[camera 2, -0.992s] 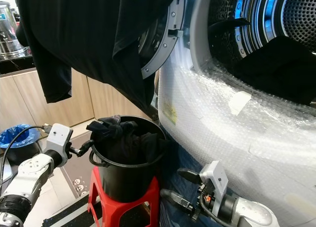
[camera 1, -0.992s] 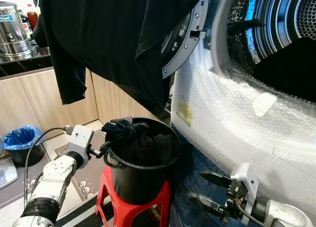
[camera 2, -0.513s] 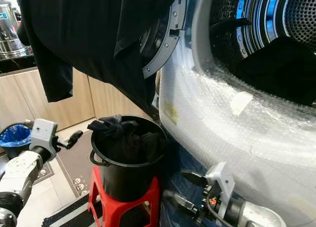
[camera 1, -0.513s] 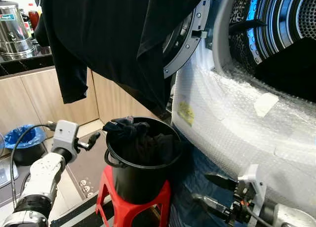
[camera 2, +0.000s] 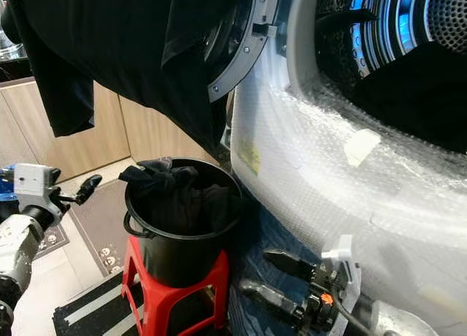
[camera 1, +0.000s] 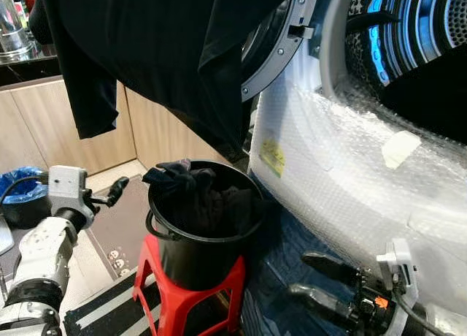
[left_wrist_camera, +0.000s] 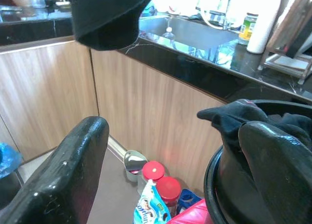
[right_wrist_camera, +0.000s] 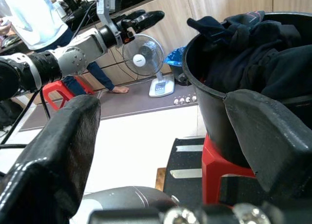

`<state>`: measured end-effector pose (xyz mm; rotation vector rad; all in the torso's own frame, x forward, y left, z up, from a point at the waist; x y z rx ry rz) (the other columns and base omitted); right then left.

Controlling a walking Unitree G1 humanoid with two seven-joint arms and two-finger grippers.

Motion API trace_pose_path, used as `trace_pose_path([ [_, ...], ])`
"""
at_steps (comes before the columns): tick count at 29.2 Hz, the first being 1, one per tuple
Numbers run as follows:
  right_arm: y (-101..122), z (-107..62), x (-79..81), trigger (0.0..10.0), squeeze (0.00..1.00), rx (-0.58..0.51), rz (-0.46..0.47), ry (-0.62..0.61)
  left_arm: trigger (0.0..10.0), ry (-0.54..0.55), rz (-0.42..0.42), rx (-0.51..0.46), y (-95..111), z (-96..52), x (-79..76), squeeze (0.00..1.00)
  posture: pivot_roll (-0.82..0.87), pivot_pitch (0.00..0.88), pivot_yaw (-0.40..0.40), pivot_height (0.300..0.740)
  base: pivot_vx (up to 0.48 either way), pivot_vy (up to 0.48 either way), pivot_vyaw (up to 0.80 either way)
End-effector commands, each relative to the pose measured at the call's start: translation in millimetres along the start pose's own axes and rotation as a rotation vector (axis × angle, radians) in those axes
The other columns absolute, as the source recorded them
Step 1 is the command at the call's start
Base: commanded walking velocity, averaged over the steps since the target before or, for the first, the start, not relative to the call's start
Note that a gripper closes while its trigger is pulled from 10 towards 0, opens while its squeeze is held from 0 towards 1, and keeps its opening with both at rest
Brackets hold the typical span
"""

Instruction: Clothes washing

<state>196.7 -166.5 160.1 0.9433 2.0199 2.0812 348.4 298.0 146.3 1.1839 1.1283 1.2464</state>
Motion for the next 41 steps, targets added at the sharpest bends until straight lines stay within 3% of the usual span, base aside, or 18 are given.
trace_pose_path([
  [1, 5.0, -1.1, -1.7, 10.0, 0.0, -0.019, -0.012, -0.029, 10.0, -0.013, -0.027, -0.005, 1.3, 1.2, -1.3, 0.0, -0.02, 0.184, -0.12, 0.74, 0.0, 0.0, 0.0],
  [11, 11.7, 3.2, -4.7, 10.0, 0.0, -0.068, -0.007, -0.051, 10.0, -0.009, -0.046, -0.017, 0.5, -3.4, 3.9, 0.0, -0.02, 0.174, -0.122, 0.74, 0.0, 0.0, 0.0],
  [19, 20.0, -6.2, 4.5, 10.0, 0.0, -0.065, -0.029, -0.064, 10.0, -0.023, -0.057, -0.009, 4.8, 2.8, 3.9, 0.0, -0.07, 0.224, -0.141, 0.74, 0.0, 0.0, 0.0],
  [41, 27.3, -10.5, 9.1, 10.0, 0.0, -0.068, -0.023, -0.084, 10.0, -0.047, -0.074, 0.003, 5.7, 8.8, 0.1, 0.0, -0.08, 0.242, -0.145, 0.74, 0.0, 0.0, 0.0],
])
Point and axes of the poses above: a point about 5 cm out from each wrist's last joint towards the gripper, its own z axis pointing out of the wrist towards the gripper, its own y axis along the axis of the wrist's last joint, x = y × z, the point moved 1 cm from there along z, pointing out of the wrist towards the gripper, and after that the axes turned 2 degrees about -z, right-handed, at the moved point
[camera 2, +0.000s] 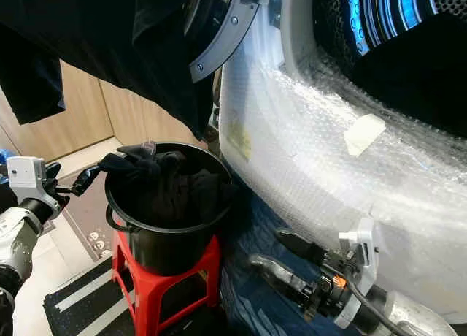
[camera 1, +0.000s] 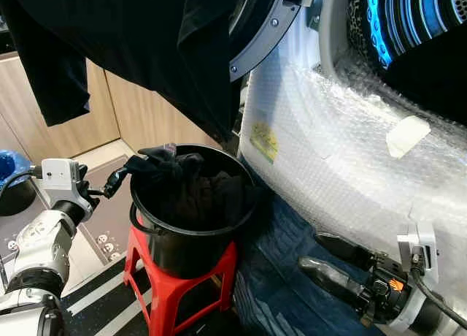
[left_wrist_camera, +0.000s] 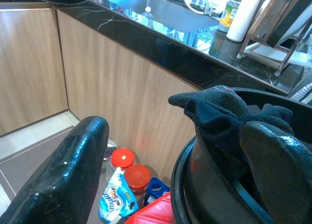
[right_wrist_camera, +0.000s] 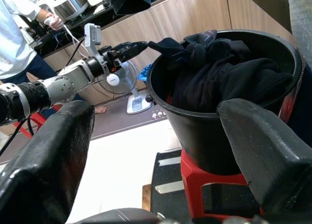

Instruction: Clothes washing

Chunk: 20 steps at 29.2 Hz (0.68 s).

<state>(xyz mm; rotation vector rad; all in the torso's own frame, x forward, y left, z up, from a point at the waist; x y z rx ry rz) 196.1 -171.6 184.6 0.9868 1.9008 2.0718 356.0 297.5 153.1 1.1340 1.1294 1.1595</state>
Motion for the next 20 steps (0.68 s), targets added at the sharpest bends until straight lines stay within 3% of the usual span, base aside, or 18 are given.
trace_pose_path([
  [1, 4.4, -4.1, 2.0, 10.0, 0.0, 0.001, -0.021, -0.013, 10.0, -0.008, 0.011, 0.016, -0.6, 0.6, 0.4, 0.0, -0.08, 0.242, -0.145, 0.74, 0.0, 0.0, 0.0],
  [14, 4.8, -4.1, 2.2, 10.0, 0.0, 0.002, -0.018, -0.014, 10.0, -0.009, 0.01, 0.016, -0.6, 0.7, 0.5, 0.0, -0.08, 0.242, -0.145, 0.74, 0.0, 0.0, 0.0],
  [16, 15.6, -13.2, 13.6, 10.0, 0.0, -0.005, -0.037, -0.022, 10.0, -0.05, 0.009, 0.02, 8.7, 17.3, -14.9, 0.0, -0.19, 0.333, -0.165, 0.74, 0.0, 0.0, 0.0],
  [17, 21.8, -17.0, 21.7, 10.0, 0.0, -0.009, -0.046, -0.017, 10.0, -0.112, 0.019, 0.003, 19.6, 29.6, -30.1, 0.0, -0.2, 0.369, -0.172, 0.74, 0.0, 0.0, 0.0],
  [18, 25.4, -19.0, 27.2, 10.0, 0.0, -0.01, -0.051, -0.012, 10.0, -0.155, 0.027, -0.01, 27.5, 37.2, -40.5, 0.0, -0.2, 0.369, -0.172, 0.74, 0.0, 0.0, 0.0],
  [20, 28.3, -19.9, 30.6, 10.0, 0.0, -0.011, -0.052, -0.006, 10.0, -0.187, 0.035, -0.026, 33.6, 41.5, -47.0, 0.0, -0.2, 0.37, -0.174, 0.74, 0.0, 0.0, 0.0],
])
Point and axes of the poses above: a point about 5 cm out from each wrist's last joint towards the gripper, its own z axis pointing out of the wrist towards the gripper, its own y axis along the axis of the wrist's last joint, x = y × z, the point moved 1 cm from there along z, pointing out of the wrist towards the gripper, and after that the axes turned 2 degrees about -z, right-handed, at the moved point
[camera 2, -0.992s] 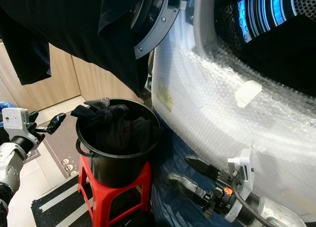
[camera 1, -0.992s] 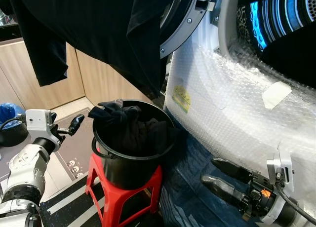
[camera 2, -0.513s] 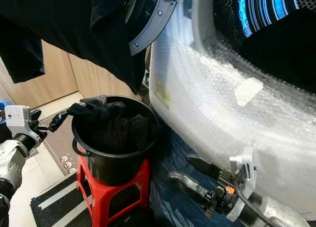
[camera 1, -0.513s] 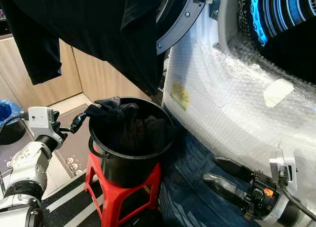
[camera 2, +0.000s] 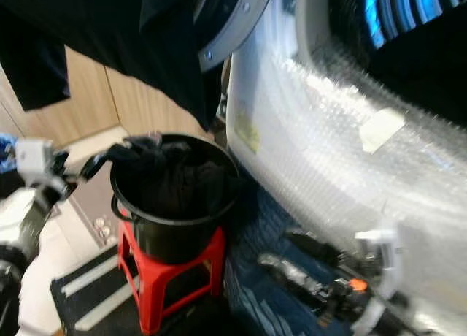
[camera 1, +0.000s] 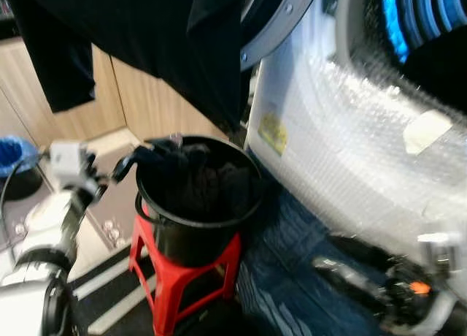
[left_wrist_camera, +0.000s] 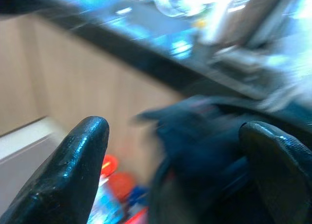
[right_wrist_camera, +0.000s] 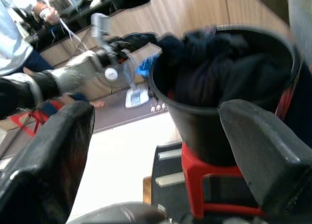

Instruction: Clothes washing

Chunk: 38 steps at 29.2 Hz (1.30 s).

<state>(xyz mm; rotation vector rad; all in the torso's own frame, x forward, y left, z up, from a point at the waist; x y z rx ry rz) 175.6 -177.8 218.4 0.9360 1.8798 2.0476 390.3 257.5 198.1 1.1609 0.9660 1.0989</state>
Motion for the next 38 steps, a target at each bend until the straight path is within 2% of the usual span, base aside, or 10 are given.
trace_pose_path([
  [1, 2.4, -2.2, 6.1, 10.0, 0.0, 0.006, -0.002, 0.006, 10.0, -0.04, 0.013, 0.041, -6.4, 1.5, -6.5, 0.0, -0.2, 0.37, -0.174, 0.74, 0.0, 0.0, 0.0],
  [22, 9.7, -5.7, 9.2, 10.0, 0.0, 0.025, 0.019, -0.019, 10.0, 0.02, -0.061, 0.013, -10.6, 0.3, -5.1, 0.0, -0.21, 0.371, -0.18, 0.74, 0.0, 0.0, 0.0],
  [23, 10.1, -5.7, 9.0, 10.0, 0.0, 0.027, 0.02, -0.022, 7.2, 0.036, -0.105, 0.035, -16.2, -1.6, -3.9, 0.0, -0.2, 0.371, -0.181, 0.74, 0.0, 0.0, 0.0],
  [25, 10.2, -5.5, 8.7, 10.0, 0.0, 0.028, 0.021, -0.023, 7.2, 0.046, -0.117, 0.048, -19.0, -2.5, -3.2, 0.0, -0.2, 0.371, -0.181, 0.74, 0.0, 0.0, 0.0],
  [26, 10.3, -5.5, 8.7, 10.0, 0.0, 0.029, 0.021, -0.024, 3.5, 0.047, -0.152, 0.062, -22.4, -3.0, -3.8, 0.0, -0.2, 0.371, -0.181, 0.74, 0.0, 0.0, 0.0],
  [27, 10.2, -5.4, 8.6, 10.0, 0.0, 0.032, 0.019, -0.025, 2.0, 0.055, -0.15, 0.08, -24.9, -3.3, -3.9, 0.0, -0.2, 0.372, -0.181, 0.74, 0.0, 0.0, 0.0],
  [30, 9.6, -5.2, 8.4, 10.0, 0.0, 0.037, 0.018, -0.028, 1.8, 0.056, -0.166, 0.106, -27.9, -2.6, -5.7, 0.0, -0.2, 0.371, -0.18, 0.74, 0.0, 0.0, 0.0],
  [36, 8.0, -4.5, 7.8, 10.0, 0.0, 0.041, 0.019, -0.034, 4.8, 0.052, -0.236, 0.164, -26.6, 2.3, -7.3, 0.0, -0.2, 0.37, -0.177, 0.74, 0.0, 0.0, 0.0],
  [37, 7.9, -4.3, 7.8, 10.0, 0.0, 0.041, 0.019, -0.034, 4.2, 0.05, -0.23, 0.17, -26.1, 2.7, -7.1, 0.0, -0.2, 0.369, -0.174, 0.74, 0.0, 0.0, 0.0],
  [38, 7.6, -4.0, 7.7, 10.0, 0.0, 0.042, 0.018, -0.036, 0.7, 0.045, -0.226, 0.183, -25.5, 3.4, -7.5, 0.0, -0.2, 0.367, -0.174, 0.74, 0.0, 0.0, 0.0],
])
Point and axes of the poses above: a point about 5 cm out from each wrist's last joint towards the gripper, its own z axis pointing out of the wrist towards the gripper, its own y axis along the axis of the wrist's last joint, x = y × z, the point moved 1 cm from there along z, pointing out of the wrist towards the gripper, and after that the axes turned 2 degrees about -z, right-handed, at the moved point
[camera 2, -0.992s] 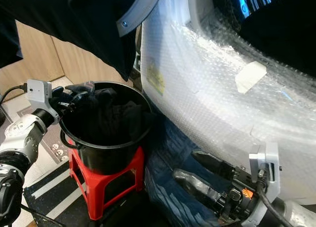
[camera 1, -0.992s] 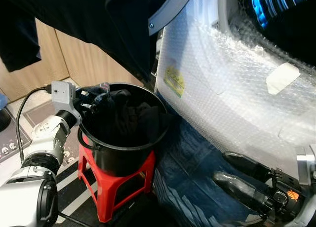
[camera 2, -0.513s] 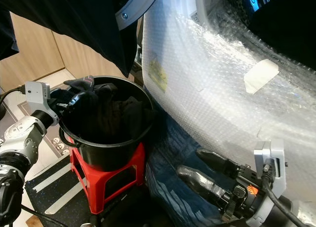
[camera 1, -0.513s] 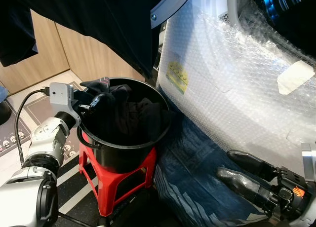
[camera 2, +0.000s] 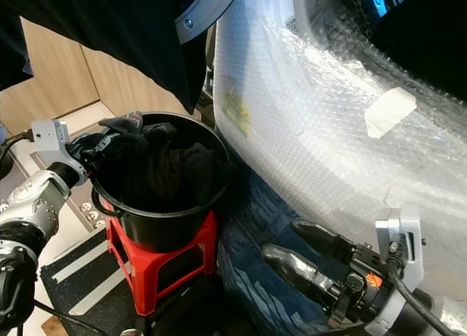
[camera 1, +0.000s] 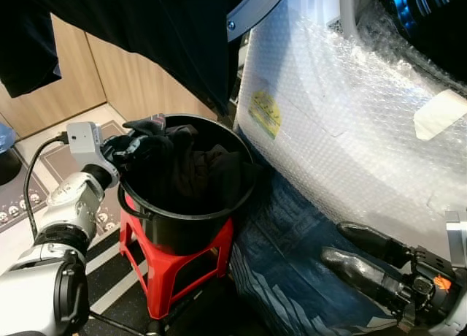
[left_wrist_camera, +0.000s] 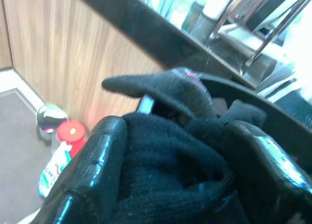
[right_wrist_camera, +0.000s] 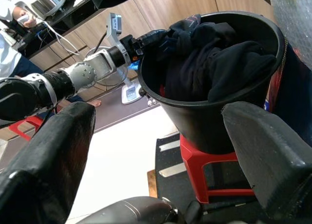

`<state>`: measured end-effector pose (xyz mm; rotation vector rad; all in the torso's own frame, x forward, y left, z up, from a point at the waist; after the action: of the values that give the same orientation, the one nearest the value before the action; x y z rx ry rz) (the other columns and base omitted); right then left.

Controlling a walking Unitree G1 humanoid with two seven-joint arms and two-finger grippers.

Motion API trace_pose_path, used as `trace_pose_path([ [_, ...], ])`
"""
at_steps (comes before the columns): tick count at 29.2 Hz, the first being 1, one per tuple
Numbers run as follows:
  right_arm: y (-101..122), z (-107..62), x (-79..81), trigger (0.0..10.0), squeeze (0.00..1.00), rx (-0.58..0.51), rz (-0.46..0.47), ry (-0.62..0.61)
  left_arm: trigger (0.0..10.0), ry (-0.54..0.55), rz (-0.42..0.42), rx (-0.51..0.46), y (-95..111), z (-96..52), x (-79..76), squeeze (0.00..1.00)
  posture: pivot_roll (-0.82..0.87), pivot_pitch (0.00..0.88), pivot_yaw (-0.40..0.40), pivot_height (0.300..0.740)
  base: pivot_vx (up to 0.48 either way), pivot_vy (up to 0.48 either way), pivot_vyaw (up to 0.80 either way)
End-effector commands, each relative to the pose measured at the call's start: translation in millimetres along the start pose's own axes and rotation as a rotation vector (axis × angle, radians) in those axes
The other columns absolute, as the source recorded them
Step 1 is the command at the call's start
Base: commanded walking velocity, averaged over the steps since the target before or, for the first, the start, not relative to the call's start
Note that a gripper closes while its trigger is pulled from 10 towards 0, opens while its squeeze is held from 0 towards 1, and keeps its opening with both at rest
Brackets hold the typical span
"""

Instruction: Clothes washing

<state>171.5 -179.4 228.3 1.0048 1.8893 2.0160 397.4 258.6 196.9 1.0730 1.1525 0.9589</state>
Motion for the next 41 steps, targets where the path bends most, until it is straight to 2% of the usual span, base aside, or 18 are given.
trace_pose_path([
  [1, -1.3, -0.1, 2.2, 10.0, 0.0, 0.017, -0.012, -0.002, 0.4, -0.01, -0.035, 0.117, -25.1, -1.5, -5.3, 0.0, -0.2, 0.367, -0.174, 0.74, 0.0, 0.0, 0.0],
  [2, -1.5, 0.0, 2.1, 10.0, 0.0, 0.018, -0.013, -0.004, 0.4, -0.012, -0.035, 0.122, -24.6, -1.1, -5.5, 0.0, -0.2, 0.368, -0.173, 0.74, 0.0, 0.0, 0.0],
  [3, -1.7, 0.0, 2.0, 10.0, 0.0, 0.018, -0.013, -0.005, 0.0, -0.018, -0.035, 0.127, -24.0, -0.8, -6.0, 0.0, -0.2, 0.368, -0.173, 0.74, 0.0, 0.0, 0.0],
  [9, -2.5, 0.6, 1.2, 10.0, 0.0, 0.018, -0.018, -0.012, 0.0, -0.053, 0.025, 0.165, -23.3, 0.3, -9.2, 0.0, -0.19, 0.365, -0.169, 0.74, 0.0, 0.0, 0.0],
  [18, -3.3, 0.8, 0.4, 10.0, 0.0, 0.017, -0.02, -0.017, 0.0, -0.064, 0.037, 0.165, -20.3, 1.0, -10.1, 0.0, -0.19, 0.364, -0.167, 0.74, 0.0, 0.0, 0.0],
  [28, -4.6, 2.5, -1.1, 10.0, 0.0, 0.018, -0.024, -0.018, 0.0, -0.08, 0.045, 0.07, -5.6, 3.0, -12.0, 0.0, -0.19, 0.358, -0.17, 0.74, 0.0, 0.0, 0.0],
  [41, -5.1, 5.3, -3.7, 10.0, 0.0, 0.016, -0.034, -0.018, 0.0, -0.128, 0.093, 0.02, 0.6, 3.4, -19.8, 0.0, -0.18, 0.345, -0.169, 0.74, 0.0, 0.0, 0.0],
])
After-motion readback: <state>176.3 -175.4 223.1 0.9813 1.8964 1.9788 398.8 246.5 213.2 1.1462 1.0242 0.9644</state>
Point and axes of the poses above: a point about 5 cm out from each wrist's last joint towards the gripper, its own z axis pointing out of the wrist towards the gripper, its own y axis along the axis of the wrist's last joint, x = y × z, the point moved 1 cm from there along z, pointing out of the wrist towards the gripper, and after that the axes turned 2 degrees about -z, right-handed, at the moved point
